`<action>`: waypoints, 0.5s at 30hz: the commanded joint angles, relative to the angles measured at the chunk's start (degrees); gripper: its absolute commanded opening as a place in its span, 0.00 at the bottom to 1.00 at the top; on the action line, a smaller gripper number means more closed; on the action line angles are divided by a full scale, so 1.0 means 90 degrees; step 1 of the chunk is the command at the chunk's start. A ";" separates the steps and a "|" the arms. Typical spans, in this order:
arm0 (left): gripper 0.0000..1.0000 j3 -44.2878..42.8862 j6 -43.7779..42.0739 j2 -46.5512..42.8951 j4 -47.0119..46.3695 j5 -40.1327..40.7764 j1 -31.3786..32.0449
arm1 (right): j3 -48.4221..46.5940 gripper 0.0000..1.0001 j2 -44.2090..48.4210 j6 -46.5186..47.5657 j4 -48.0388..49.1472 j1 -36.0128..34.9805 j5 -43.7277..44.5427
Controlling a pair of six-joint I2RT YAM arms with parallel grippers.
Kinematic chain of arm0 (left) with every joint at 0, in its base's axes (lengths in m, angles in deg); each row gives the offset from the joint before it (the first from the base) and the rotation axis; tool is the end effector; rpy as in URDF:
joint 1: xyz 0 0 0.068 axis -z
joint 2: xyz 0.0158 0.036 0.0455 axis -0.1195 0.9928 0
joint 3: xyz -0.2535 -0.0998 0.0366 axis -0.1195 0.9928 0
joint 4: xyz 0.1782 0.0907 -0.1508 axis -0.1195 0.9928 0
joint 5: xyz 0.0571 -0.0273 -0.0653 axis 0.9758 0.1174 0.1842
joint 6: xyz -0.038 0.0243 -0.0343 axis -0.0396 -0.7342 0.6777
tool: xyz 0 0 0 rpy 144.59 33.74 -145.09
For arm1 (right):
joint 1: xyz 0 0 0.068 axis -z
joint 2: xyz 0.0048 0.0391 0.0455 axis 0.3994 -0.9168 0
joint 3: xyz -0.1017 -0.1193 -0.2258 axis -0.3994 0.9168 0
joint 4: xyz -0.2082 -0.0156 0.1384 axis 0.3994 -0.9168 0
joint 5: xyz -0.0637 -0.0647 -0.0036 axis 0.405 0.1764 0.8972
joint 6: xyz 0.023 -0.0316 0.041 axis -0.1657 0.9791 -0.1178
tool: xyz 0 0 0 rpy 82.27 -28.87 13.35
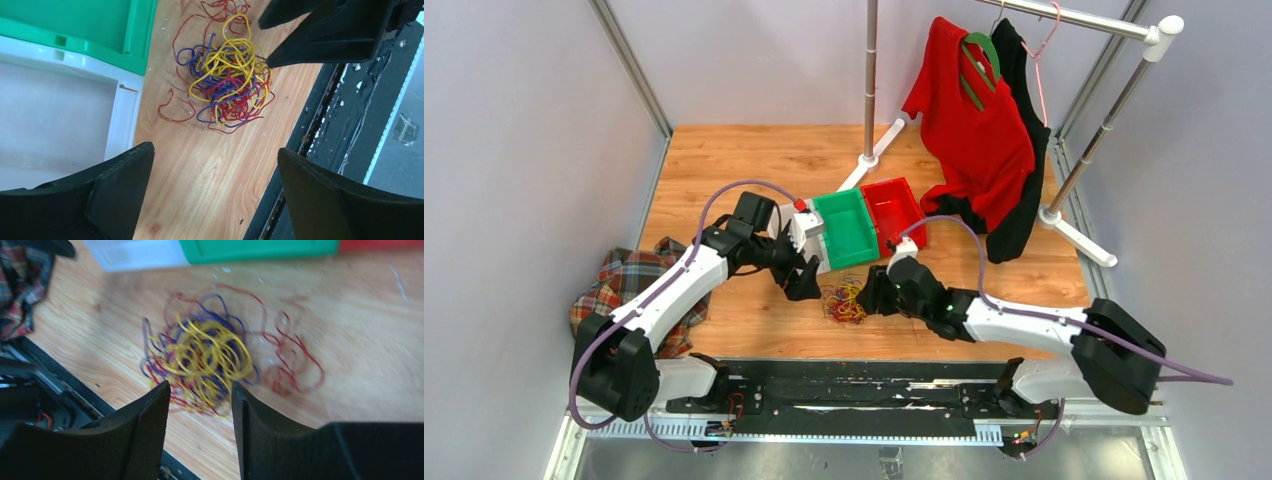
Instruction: Untangle the cables
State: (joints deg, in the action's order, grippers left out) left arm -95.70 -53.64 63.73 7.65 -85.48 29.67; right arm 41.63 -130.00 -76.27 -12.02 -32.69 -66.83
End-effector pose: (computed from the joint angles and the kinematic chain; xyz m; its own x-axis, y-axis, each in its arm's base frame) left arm 0.2071 -0.1143 0.2517 -0.5069 0.4886 -0.7102 0.8460 0.4401 -0.3010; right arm 0.1438 0.2057 0.2019 -0.7052 0.1091 -0.7006 -0.3944 0.7608 0.5154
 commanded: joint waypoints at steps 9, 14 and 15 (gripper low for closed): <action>0.98 -0.0071 -0.0268 -0.0313 0.0609 -0.0241 0.0059 | -0.1301 0.22 -0.1422 0.0613 0.0146 -0.0042 -0.0272; 0.98 -0.0028 -0.0247 -0.0323 0.0622 -0.0285 0.0059 | -0.1611 0.01 -0.1339 0.1046 -0.0311 -0.0042 -0.0155; 0.98 -0.0031 -0.0243 -0.0323 0.0623 -0.0313 0.0070 | -0.1638 0.01 -0.1265 0.1146 -0.0379 -0.0042 -0.0131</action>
State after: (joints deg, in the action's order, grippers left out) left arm -95.70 -55.39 61.74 12.33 -86.50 29.78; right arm 30.18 -143.01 -70.24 -12.15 -32.69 -69.11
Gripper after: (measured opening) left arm 0.980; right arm 0.015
